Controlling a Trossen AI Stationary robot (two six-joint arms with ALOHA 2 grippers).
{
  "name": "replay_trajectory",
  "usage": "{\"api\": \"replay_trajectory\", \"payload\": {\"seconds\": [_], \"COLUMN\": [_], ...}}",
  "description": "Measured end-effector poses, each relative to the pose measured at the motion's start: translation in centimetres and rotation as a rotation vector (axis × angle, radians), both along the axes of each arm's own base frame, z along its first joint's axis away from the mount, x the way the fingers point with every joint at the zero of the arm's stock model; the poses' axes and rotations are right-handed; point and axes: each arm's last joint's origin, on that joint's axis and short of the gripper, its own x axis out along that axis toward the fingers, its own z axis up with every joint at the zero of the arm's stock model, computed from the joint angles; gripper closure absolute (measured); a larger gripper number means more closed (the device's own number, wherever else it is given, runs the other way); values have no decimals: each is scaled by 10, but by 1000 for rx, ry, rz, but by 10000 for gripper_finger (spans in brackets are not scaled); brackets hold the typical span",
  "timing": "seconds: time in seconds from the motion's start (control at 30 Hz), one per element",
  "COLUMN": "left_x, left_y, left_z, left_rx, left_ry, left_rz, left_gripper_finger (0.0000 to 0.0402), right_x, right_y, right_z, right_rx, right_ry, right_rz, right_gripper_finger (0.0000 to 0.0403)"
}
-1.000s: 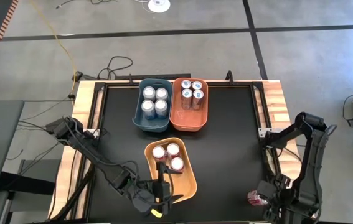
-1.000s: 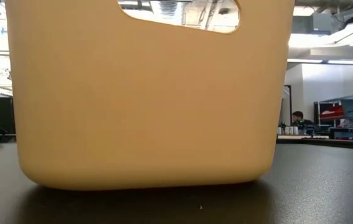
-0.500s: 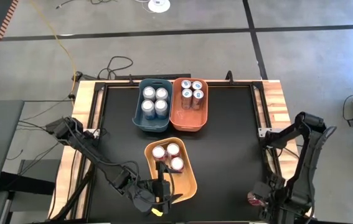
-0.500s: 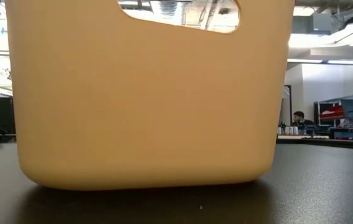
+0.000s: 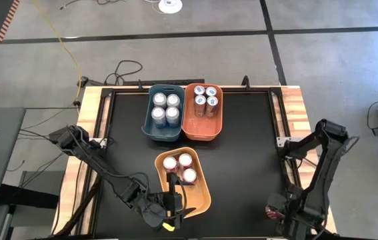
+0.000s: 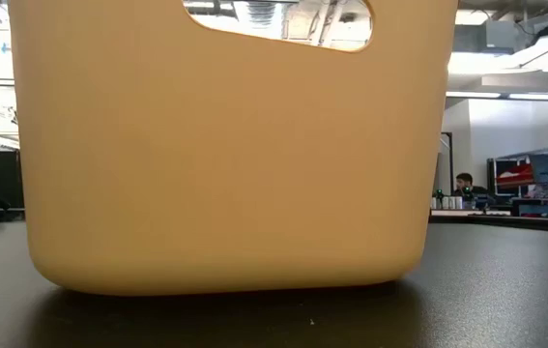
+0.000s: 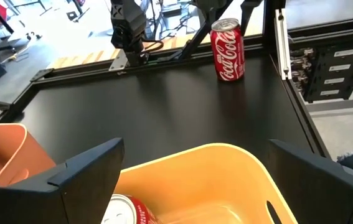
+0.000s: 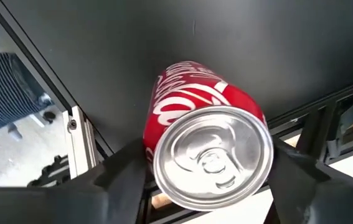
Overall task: Sort soda cans
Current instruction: Put the red-white soda can into the yellow bin
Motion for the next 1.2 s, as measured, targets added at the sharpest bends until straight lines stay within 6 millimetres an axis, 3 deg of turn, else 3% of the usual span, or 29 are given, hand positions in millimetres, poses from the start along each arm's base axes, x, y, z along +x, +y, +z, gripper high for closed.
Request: {"api": "replay_trajectory", "payload": {"seconds": [0.2, 0.5, 0.97, 1.2], "left_x": [-1, 5, 24, 34], "left_y": [1, 6, 25, 38], "left_z": [-2, -4, 2, 4], "left_rx": [4, -107, -228, -206], "left_ry": [16, 34, -14, -5], "left_rz": [4, -19, -25, -98], "left_gripper_finger": [13, 13, 13, 13], "right_x": [25, 66, 120, 143], "right_y": [-6, -21, -63, -79], "right_z": [8, 40, 98, 112], "right_rx": [53, 101, -20, -62], "right_ry": [2, -132, -404, -547], "right_rz": [38, 185, 400, 471], "right_gripper_finger": [165, 165, 167, 165]}}
